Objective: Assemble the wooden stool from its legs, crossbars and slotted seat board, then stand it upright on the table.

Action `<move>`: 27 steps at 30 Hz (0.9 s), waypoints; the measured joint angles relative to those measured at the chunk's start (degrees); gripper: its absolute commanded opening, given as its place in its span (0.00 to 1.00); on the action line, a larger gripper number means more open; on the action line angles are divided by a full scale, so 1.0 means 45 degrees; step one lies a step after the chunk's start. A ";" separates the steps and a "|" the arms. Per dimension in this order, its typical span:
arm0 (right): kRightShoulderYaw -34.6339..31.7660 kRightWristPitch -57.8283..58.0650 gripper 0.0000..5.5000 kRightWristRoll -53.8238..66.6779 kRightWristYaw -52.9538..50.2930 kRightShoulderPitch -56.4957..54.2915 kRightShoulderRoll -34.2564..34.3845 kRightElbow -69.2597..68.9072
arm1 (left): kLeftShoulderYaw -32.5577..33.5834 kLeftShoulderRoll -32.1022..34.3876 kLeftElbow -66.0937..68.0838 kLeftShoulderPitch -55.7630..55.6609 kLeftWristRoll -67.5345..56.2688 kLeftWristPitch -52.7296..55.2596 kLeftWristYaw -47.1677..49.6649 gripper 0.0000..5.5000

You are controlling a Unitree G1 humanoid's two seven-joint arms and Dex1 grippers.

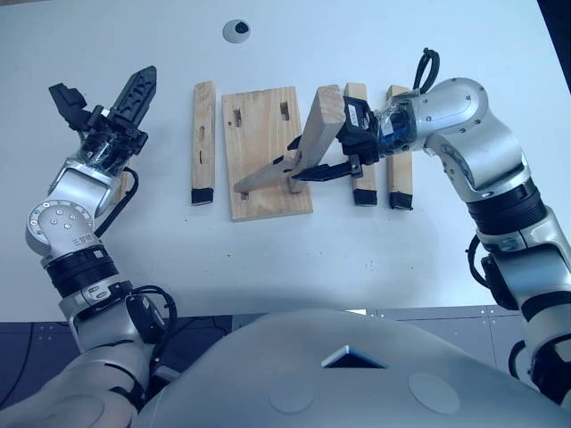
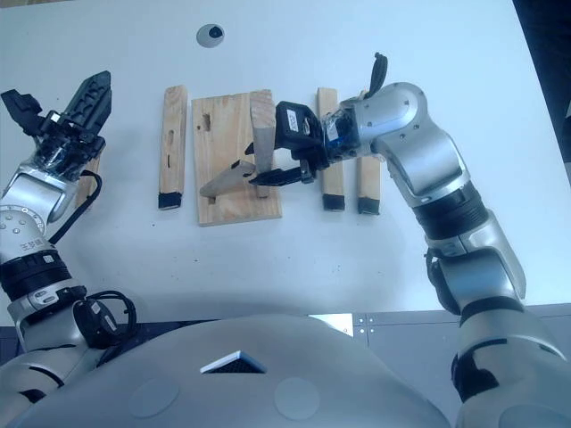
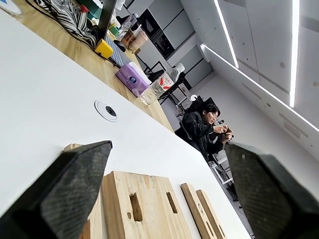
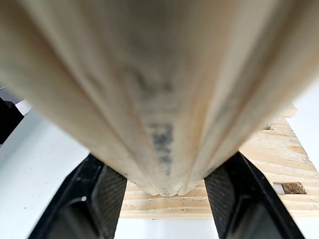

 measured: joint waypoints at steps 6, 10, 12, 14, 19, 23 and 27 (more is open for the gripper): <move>-0.0013 -0.0003 0.37 0.0239 -0.0288 0.0439 -0.0444 0.0086 | 0.0041 -0.0193 -0.0396 0.0477 -0.0002 -0.0253 0.0111 0.75; -0.0156 -0.0010 0.37 0.0277 -0.0322 0.0567 -0.0612 0.0087 | -0.0001 -0.0183 -0.0665 0.0630 0.0038 -0.0417 0.0088 0.75; -0.0251 -0.0031 0.37 0.0504 -0.0323 0.0603 -0.1022 0.0112 | -0.0458 -0.0169 -0.1252 0.0749 0.0255 -0.0432 -0.0060 0.75; -0.0505 -0.0057 0.37 0.0683 -0.0330 0.0756 -0.1431 0.0154 | -0.1114 -0.0117 -0.1966 0.0957 0.0553 -0.0446 -0.0375 0.75; -0.0885 -0.0069 0.37 0.0848 -0.0301 0.0998 -0.2050 0.0188 | -0.2644 0.0407 -0.3606 0.1321 0.1587 -0.0817 -0.1416 0.75; -0.0661 0.0628 0.51 -0.0311 -0.0508 0.1417 -0.2868 0.0802 | -0.5889 0.1741 -0.4987 0.1517 0.4293 -0.2674 -0.3699 0.75; -0.1021 0.1149 0.57 -0.0606 -0.0581 0.2198 -0.3334 0.1407 | -0.8160 0.2374 -0.3616 0.1245 0.7128 -0.5418 -0.5271 0.75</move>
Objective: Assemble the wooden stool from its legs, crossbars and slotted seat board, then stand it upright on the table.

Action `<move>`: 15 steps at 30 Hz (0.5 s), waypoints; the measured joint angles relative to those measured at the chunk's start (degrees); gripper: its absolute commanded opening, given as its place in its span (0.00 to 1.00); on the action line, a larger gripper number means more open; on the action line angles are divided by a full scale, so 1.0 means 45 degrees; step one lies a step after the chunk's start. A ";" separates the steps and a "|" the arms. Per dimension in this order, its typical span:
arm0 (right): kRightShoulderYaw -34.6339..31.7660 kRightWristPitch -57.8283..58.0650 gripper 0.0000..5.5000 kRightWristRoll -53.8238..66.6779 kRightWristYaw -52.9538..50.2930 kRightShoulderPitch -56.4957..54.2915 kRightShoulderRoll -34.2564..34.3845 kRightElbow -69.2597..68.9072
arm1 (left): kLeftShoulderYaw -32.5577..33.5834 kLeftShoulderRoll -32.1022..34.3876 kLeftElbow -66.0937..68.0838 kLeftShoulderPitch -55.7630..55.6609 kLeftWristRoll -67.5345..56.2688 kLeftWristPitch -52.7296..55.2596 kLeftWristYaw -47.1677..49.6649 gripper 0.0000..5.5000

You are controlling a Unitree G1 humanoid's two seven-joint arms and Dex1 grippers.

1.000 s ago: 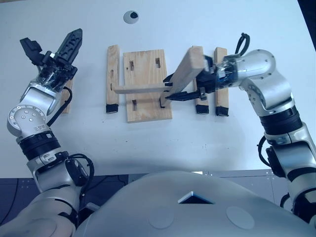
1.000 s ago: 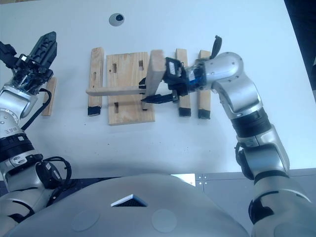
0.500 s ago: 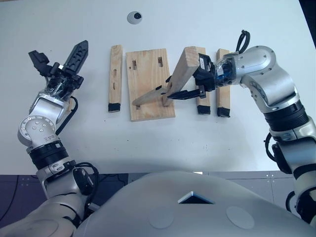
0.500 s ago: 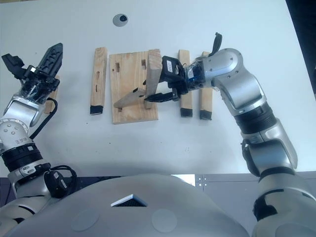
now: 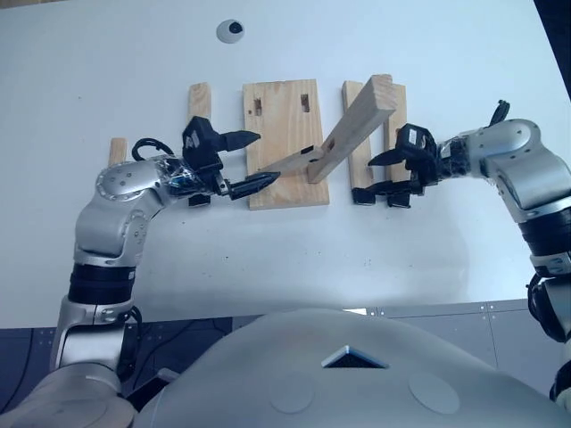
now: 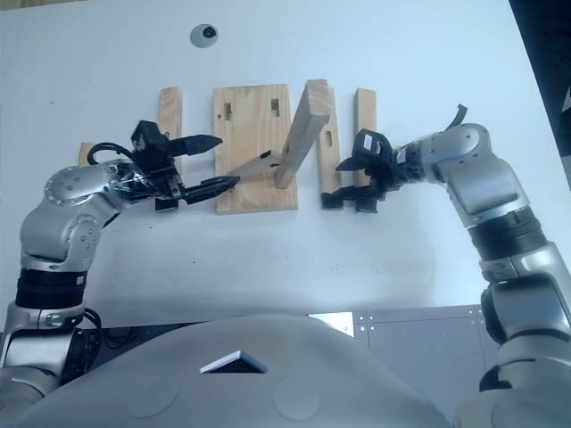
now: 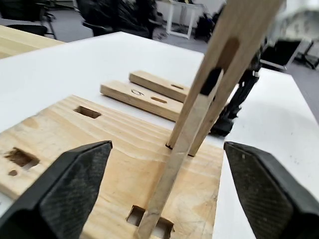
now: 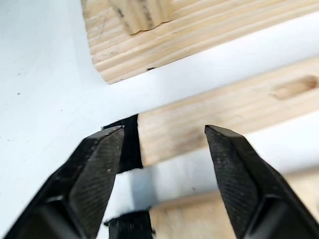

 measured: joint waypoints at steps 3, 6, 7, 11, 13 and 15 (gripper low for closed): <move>-0.0608 -0.0013 0.57 0.0110 -0.0023 -0.0253 0.0195 -0.0163 | -0.0300 -0.0019 0.1139 -0.0247 0.0616 -0.0984 -0.0343 0.75; -0.1174 -0.0023 0.57 0.0238 -0.0181 -0.0325 0.0423 -0.0216 | -0.0481 -0.0022 0.1606 -0.0254 0.0941 -0.1450 -0.0570 0.75; -0.1530 0.0003 0.58 0.0254 -0.0293 -0.0359 0.0426 -0.0229 | -0.0532 -0.0020 0.1729 -0.0252 0.1111 -0.1664 -0.0697 0.72; -0.2029 0.0199 0.58 0.0274 -0.0563 -0.0452 0.0476 -0.0283 | -0.0569 -0.0022 0.1978 -0.0229 0.1189 -0.1957 -0.0851 0.62; -0.2167 0.0287 0.58 0.0279 -0.0624 -0.0501 0.0489 -0.0345 | -0.0591 -0.0066 0.2176 -0.0188 0.1347 -0.2030 -0.0836 0.57; -0.2213 0.0363 0.58 0.0289 -0.0666 -0.0597 0.0560 -0.0445 | -0.0650 -0.0232 0.2292 -0.0120 0.1405 -0.2212 -0.0793 0.51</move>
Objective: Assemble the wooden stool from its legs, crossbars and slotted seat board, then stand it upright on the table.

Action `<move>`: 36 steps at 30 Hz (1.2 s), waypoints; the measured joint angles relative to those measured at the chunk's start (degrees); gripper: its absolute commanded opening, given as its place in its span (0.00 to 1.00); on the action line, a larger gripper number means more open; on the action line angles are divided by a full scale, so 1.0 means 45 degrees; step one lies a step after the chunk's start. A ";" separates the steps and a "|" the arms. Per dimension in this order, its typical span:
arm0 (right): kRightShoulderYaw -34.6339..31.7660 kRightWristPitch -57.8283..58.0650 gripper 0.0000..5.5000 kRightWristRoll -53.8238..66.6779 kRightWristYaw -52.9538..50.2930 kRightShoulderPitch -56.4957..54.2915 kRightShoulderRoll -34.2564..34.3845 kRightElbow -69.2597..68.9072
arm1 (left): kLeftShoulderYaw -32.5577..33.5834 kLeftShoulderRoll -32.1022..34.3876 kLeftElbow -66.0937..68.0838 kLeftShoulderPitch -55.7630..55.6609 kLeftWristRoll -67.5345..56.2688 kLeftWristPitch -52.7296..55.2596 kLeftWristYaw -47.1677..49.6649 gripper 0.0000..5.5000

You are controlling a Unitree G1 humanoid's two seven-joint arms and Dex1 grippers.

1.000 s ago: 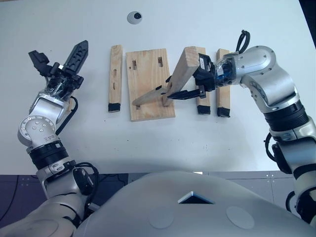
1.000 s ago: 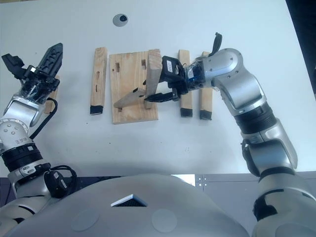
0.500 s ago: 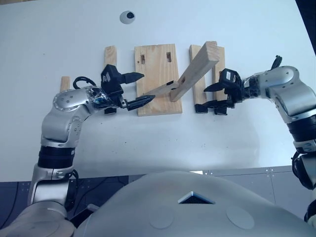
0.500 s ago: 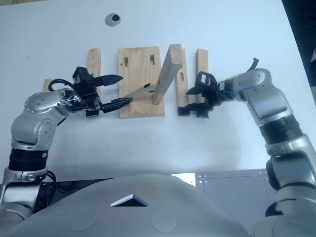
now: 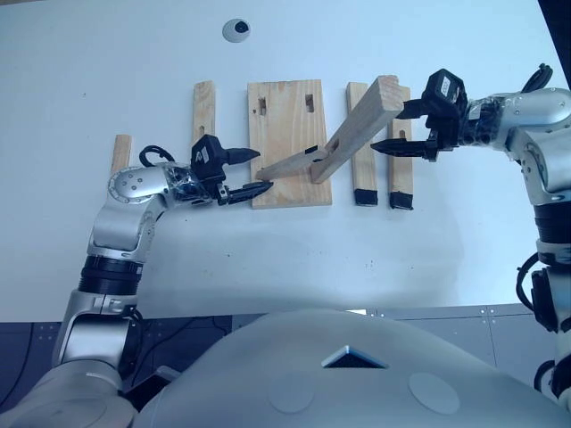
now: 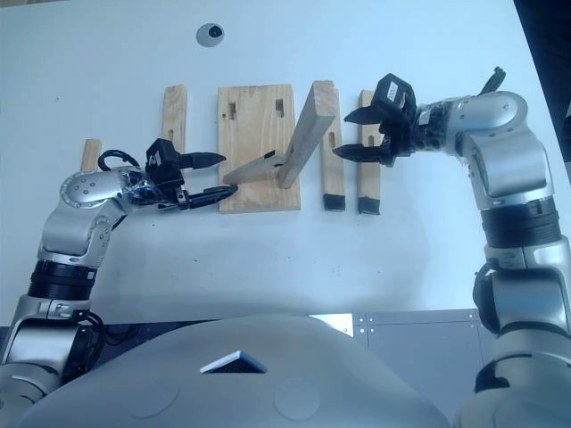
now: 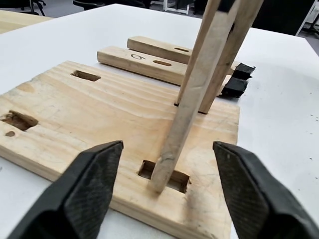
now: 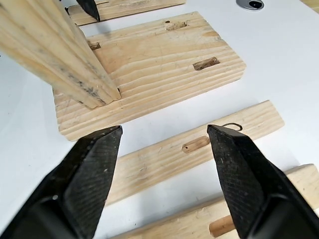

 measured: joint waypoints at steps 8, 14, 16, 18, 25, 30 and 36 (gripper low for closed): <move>-0.0286 0.0125 0.58 0.0000 -0.0203 -0.0016 0.0374 -0.0068 | -0.0164 -0.0288 0.0407 0.0193 0.0186 -0.0291 -0.0013 0.29; -0.0361 0.0190 0.58 -0.0010 -0.0248 -0.0018 0.0415 -0.0133 | -0.0187 -0.0312 0.1028 0.0090 0.0646 -0.0881 -0.0038 0.12; -0.0360 0.0185 0.58 -0.0027 -0.0252 -0.0047 0.0442 -0.0077 | -0.0219 -0.0313 0.1386 0.0053 0.0894 -0.1257 -0.0052 0.07; -0.0358 0.0176 0.58 -0.0043 -0.0353 -0.0118 0.0595 -0.0020 | -0.0281 -0.0373 0.1784 -0.0161 0.0965 -0.1680 -0.0131 0.07; -0.0520 0.0036 0.58 -0.0039 -0.0761 -0.0211 0.0940 0.0412 | 0.0309 -0.0572 0.0715 -0.0235 0.0032 -0.1857 -0.0666 0.07; -0.0984 -0.0538 0.58 -0.0050 -0.0780 -0.0205 0.0875 0.1253 | 0.1416 0.0755 0.0252 -0.0245 -0.0383 -0.1924 -0.1500 0.07; -0.1404 -0.1644 0.58 0.0452 0.1075 0.0793 0.0225 -0.0124 | 0.1776 0.2408 -0.1099 0.0453 -0.0750 -0.1910 -0.3044 0.07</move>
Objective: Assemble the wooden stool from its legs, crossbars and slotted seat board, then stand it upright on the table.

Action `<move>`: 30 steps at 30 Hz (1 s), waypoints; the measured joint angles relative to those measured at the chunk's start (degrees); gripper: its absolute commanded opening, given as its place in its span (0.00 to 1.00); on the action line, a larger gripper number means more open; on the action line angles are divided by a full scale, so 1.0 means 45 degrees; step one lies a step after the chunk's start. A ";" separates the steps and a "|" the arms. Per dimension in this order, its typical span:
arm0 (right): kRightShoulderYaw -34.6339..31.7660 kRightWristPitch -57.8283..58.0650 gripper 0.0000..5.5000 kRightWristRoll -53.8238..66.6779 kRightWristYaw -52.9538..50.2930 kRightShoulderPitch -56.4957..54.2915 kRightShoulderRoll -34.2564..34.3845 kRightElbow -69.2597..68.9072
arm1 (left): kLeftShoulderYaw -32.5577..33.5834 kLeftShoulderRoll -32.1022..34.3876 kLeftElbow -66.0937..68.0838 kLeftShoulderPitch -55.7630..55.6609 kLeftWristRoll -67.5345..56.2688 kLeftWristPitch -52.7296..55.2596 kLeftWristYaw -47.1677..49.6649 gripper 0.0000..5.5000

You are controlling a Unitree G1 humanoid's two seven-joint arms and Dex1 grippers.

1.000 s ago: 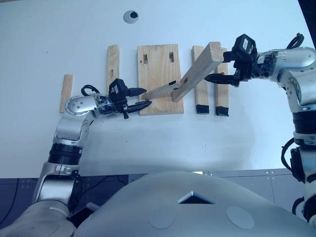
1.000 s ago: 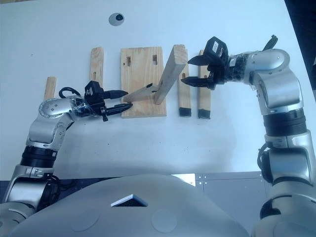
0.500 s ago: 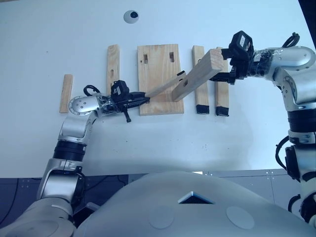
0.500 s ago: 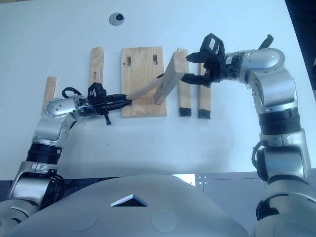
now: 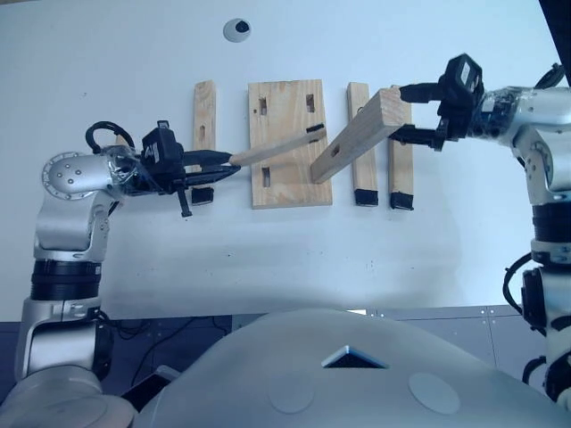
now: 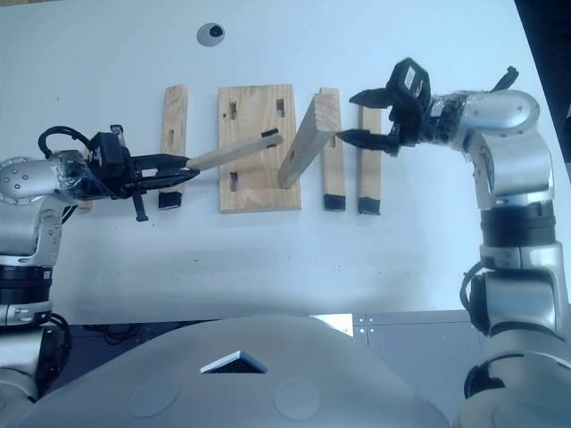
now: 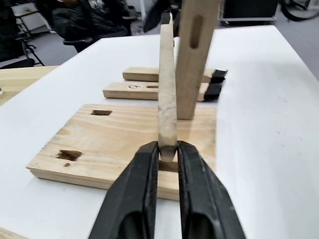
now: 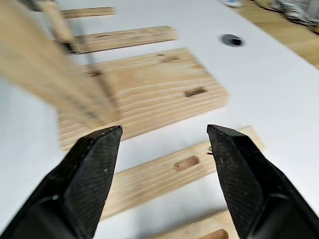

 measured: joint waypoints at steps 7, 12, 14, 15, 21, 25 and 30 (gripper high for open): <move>0.0272 -0.0535 0.58 -0.0117 0.0675 0.0671 0.0018 -0.1305 | -0.0399 0.0453 -0.0992 -0.0423 0.0233 0.0665 -0.0059 0.07; 0.0504 -0.0398 0.58 -0.0069 0.0693 0.1046 0.0033 -0.2268 | -0.0580 0.0461 -0.1121 -0.0855 0.0261 0.0889 -0.0042 0.07; 0.0559 -0.0397 0.58 -0.0092 0.0684 0.1161 0.0034 -0.2441 | -0.0581 0.0469 -0.1100 -0.1133 0.0257 0.0923 -0.0050 0.07; 0.0593 -0.0398 0.58 -0.0105 0.0678 0.1170 0.0034 -0.2466 | -0.0582 0.0479 -0.1078 -0.1187 0.0256 0.0940 -0.0052 0.07; 0.0652 -0.0400 0.58 -0.0269 0.0419 0.1236 0.0065 -0.2480 | -0.0593 0.0484 -0.0927 -0.1388 0.0246 0.0941 -0.0180 0.07; 0.0743 -0.0400 0.58 -0.0372 0.0276 0.1211 0.0103 -0.2469 | -0.0728 0.0481 -0.0951 -0.1393 0.0244 0.0986 -0.0164 0.07; 0.0929 -0.0396 0.58 -0.0370 0.0143 0.1130 0.0141 -0.2478 | -0.0876 0.0445 -0.0936 -0.1609 0.0462 0.0997 0.0040 0.07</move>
